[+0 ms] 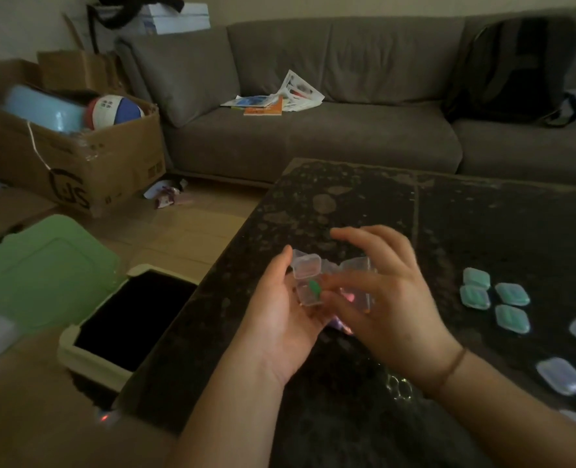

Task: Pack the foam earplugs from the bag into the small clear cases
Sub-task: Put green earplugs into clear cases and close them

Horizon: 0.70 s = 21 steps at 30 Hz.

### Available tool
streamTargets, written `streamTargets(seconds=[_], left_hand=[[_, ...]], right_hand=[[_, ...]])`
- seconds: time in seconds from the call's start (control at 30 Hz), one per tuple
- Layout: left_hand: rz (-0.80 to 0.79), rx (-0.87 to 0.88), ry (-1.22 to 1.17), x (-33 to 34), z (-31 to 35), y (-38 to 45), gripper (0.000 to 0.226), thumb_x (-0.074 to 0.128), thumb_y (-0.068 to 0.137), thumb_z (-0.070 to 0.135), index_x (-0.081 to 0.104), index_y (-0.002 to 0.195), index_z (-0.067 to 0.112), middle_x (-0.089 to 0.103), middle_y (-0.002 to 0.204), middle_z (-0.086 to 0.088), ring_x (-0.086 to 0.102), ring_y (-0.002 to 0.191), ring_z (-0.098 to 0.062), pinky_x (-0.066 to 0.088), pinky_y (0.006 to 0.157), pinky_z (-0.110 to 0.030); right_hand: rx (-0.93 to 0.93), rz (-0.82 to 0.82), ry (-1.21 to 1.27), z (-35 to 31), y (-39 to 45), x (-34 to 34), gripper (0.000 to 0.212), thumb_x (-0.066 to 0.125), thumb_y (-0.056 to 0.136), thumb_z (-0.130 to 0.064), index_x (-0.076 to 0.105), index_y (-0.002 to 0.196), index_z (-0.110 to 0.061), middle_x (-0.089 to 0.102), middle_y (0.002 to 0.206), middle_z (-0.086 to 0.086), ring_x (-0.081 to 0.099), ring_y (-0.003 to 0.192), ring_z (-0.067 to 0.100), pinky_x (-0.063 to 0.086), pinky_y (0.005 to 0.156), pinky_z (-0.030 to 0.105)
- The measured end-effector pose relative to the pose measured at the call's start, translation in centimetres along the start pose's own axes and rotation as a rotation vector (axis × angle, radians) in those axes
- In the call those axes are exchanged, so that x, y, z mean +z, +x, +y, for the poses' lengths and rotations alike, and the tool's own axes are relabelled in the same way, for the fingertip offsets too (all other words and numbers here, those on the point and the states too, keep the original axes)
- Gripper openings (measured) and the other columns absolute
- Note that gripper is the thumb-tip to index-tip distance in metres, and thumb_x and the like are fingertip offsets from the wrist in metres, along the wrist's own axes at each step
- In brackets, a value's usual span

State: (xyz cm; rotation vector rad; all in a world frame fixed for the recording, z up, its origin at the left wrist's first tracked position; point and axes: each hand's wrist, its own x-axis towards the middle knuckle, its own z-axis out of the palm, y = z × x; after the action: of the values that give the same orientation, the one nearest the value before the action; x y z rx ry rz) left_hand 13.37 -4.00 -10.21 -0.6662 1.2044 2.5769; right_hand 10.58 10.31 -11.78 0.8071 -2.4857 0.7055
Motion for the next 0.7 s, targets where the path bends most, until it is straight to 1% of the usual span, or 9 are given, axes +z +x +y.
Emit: streamTargets(seconds=[0.13, 0.3, 0.37, 0.4, 0.43, 0.5, 0.57, 0.63, 0.7], left_hand=[[-0.007, -0.011, 0.009, -0.1, 0.0, 0.1, 0.057, 0.043, 0.102, 0.054, 0.064, 0.130, 0.010, 0.078, 0.108, -0.017, 0.079, 0.088, -0.025, 0.057, 0.078, -0.037], [-0.032, -0.034, -0.050, -0.3, 0.2, 0.3, 0.057, 0.044, 0.102, 0.053, 0.062, 0.133, 0.009, 0.077, 0.109, -0.020, 0.078, 0.091, -0.028, 0.060, 0.072, -0.036], [-0.044, -0.041, -0.058, -0.4, 0.2, 0.5, 0.057, 0.045, 0.102, 0.053, 0.061, 0.133, 0.008, 0.077, 0.109, -0.020, 0.078, 0.091, -0.029, 0.061, 0.068, -0.035], [-0.047, -0.042, -0.054, -0.5, 0.2, 0.6, 0.057, 0.045, 0.102, 0.053, 0.061, 0.133, 0.008, 0.077, 0.110, -0.021, 0.078, 0.092, -0.029, 0.062, 0.067, -0.035], [-0.046, -0.039, -0.043, -0.6, 0.1, 0.8, 0.057, 0.044, 0.102, 0.053, 0.062, 0.132, 0.008, 0.076, 0.110, -0.021, 0.078, 0.093, -0.029, 0.062, 0.069, -0.036], [-0.028, -0.015, -0.030, -1.0, 0.3, 1.1, 0.056, 0.043, 0.103, 0.053, 0.063, 0.131, 0.008, 0.076, 0.110, -0.020, 0.077, 0.097, -0.029, 0.060, 0.077, -0.037], [0.017, 0.018, -0.057, -1.5, 0.8, 1.7, 0.054, 0.045, 0.103, 0.050, 0.063, 0.130, 0.007, 0.076, 0.111, -0.019, 0.076, 0.097, -0.028, 0.057, 0.082, -0.039], [0.101, 0.059, -0.120, -2.1, 1.6, 2.5, 0.049, 0.050, 0.102, 0.045, 0.062, 0.130, 0.007, 0.070, 0.114, -0.018, 0.072, 0.098, -0.026, 0.055, 0.077, -0.037], [0.188, 0.086, -0.145, -2.7, 2.3, 3.2, 0.044, 0.058, 0.099, 0.040, 0.062, 0.128, 0.007, 0.064, 0.119, -0.016, 0.065, 0.104, -0.027, 0.052, 0.074, -0.035]], right_hand=[[0.098, 0.023, 0.004, -0.1, 0.1, 1.5, 0.019, 0.061, 0.080, -0.041, 0.075, 0.091, -0.036, 0.047, 0.142, -0.012, 0.032, 0.134, 0.019, 0.028, 0.099, 0.026], [0.077, -0.065, -0.015, -0.2, 0.5, 2.1, 0.017, 0.061, 0.077, -0.043, 0.074, 0.087, -0.040, 0.047, 0.141, -0.013, 0.031, 0.134, 0.017, 0.042, 0.100, 0.038], [0.047, -0.102, -0.016, -0.2, 0.5, 2.0, 0.018, 0.059, 0.078, -0.045, 0.073, 0.089, -0.041, 0.046, 0.142, -0.014, 0.030, 0.135, 0.017, 0.043, 0.100, 0.041], [0.035, -0.094, -0.018, -0.1, 0.4, 1.8, 0.019, 0.059, 0.079, -0.045, 0.073, 0.092, -0.041, 0.045, 0.142, -0.014, 0.030, 0.135, 0.018, 0.041, 0.101, 0.039], [0.036, -0.055, -0.009, 0.1, 0.3, 1.6, 0.019, 0.061, 0.080, -0.044, 0.072, 0.094, -0.040, 0.046, 0.142, -0.013, 0.031, 0.135, 0.018, 0.038, 0.101, 0.036], [0.091, 0.088, 0.042, 0.9, -0.2, 0.9, 0.019, 0.063, 0.081, -0.039, 0.071, 0.097, -0.034, 0.048, 0.137, -0.011, 0.034, 0.131, 0.016, 0.030, 0.100, 0.027], [0.196, 0.187, 0.084, 2.3, -0.9, 0.2, 0.015, 0.063, 0.081, -0.034, 0.068, 0.095, -0.033, 0.048, 0.127, -0.014, 0.037, 0.124, 0.012, 0.029, 0.095, 0.022], [0.305, 0.143, 0.054, 3.8, -1.6, 0.0, 0.013, 0.066, 0.081, -0.031, 0.063, 0.092, -0.036, 0.044, 0.116, -0.018, 0.039, 0.115, 0.009, 0.032, 0.087, 0.021], [0.349, -0.027, -0.072, 5.2, -2.0, 0.4, 0.015, 0.068, 0.081, -0.031, 0.062, 0.091, -0.039, 0.043, 0.109, -0.018, 0.038, 0.108, 0.007, 0.033, 0.083, 0.021]])
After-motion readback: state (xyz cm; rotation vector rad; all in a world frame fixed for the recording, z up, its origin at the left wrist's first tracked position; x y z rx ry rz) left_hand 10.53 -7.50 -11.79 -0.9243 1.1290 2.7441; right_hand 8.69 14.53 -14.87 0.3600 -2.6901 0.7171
